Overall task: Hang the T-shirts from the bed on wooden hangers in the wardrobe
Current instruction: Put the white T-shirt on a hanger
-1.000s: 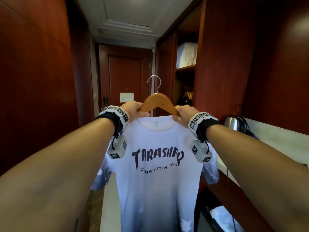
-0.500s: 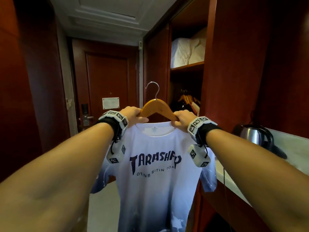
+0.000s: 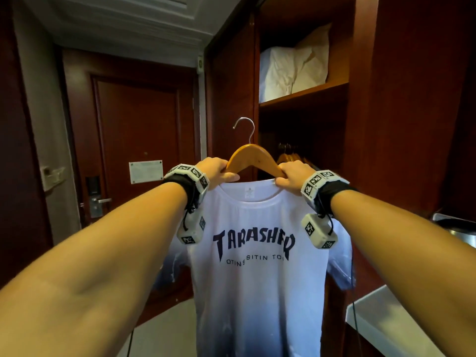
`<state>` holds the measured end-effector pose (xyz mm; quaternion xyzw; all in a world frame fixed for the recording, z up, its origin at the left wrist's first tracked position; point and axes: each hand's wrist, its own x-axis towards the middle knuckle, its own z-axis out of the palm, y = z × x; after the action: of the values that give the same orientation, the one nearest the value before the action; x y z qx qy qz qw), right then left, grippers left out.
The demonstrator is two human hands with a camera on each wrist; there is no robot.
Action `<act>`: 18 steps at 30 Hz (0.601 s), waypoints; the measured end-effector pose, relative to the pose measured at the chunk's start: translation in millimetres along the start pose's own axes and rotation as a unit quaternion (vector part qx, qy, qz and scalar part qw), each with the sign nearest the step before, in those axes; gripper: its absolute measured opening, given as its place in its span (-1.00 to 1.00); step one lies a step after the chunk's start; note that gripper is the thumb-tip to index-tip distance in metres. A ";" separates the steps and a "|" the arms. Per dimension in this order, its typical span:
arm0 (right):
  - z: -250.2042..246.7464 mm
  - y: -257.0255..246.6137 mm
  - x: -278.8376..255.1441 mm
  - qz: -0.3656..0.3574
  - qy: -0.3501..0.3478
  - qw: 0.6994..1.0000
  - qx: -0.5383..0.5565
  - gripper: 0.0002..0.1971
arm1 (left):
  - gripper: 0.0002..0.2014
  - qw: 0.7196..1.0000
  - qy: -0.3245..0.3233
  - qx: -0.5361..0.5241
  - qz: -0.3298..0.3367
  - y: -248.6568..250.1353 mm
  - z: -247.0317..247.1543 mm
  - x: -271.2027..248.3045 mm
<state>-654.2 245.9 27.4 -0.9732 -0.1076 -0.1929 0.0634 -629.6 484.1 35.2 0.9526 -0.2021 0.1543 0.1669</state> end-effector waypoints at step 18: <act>82.7 102.6 205.1 0.198 0.003 0.980 -0.033 -0.76 | -0.72 0.985 -0.027 -0.056 0.161 -77.5 121.1 315.2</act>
<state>-415.2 198.0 22.9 -0.9763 0.0937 -0.1827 0.0681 -293.9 399.8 20.7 0.9005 -0.3657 0.1417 0.1877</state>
